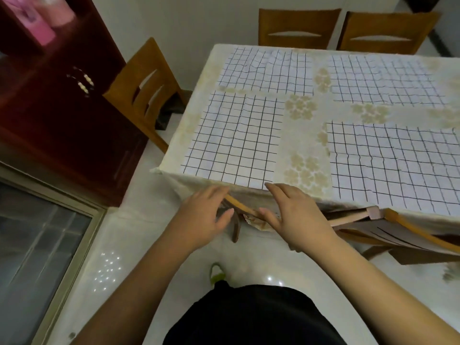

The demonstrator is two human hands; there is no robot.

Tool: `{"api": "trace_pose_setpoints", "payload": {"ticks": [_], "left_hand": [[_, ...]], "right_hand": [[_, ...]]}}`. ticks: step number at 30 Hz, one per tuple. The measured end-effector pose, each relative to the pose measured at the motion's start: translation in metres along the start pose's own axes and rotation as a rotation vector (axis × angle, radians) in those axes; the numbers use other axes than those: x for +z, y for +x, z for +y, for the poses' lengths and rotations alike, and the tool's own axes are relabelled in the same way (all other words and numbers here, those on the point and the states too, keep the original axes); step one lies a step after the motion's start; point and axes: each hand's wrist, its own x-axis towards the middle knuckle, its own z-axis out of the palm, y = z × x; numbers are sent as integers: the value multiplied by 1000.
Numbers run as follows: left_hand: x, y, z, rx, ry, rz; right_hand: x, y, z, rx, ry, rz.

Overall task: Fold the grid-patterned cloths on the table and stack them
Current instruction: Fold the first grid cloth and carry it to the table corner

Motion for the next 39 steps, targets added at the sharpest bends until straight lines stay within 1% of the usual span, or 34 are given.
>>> {"api": "trace_pose_setpoints", "payload": {"ticks": [7, 11, 14, 20, 23, 26, 28, 31, 35, 39], "left_hand": [[-28, 60, -62, 61, -31, -59], [-35, 91, -70, 120, -54, -79], [-36, 115, -75, 77, -84, -120], [-21, 157, -68, 55, -32, -168], [-11, 177, -66, -18, -57, -183], [5, 197, -68, -88, -87, -202], [21, 211, -70, -144, -184, -168], [47, 228, -74, -288, -334, -84], [80, 242, -83, -451, -358, -63], [102, 252, -87, -565, -295, -73]], "right_hand": [[10, 61, -31, 77, 30, -3], [10, 78, -29, 122, 52, 7], [9, 92, -21, 127, 30, 9], [15, 136, 1, 94, 60, -42], [17, 162, 20, 76, 73, -114], [19, 190, 44, 68, 72, -146], [23, 206, 58, 70, 65, -144], [30, 229, 72, 52, 60, -185], [43, 252, 82, 2, 35, -297], [55, 265, 86, 13, 18, -307]]}}
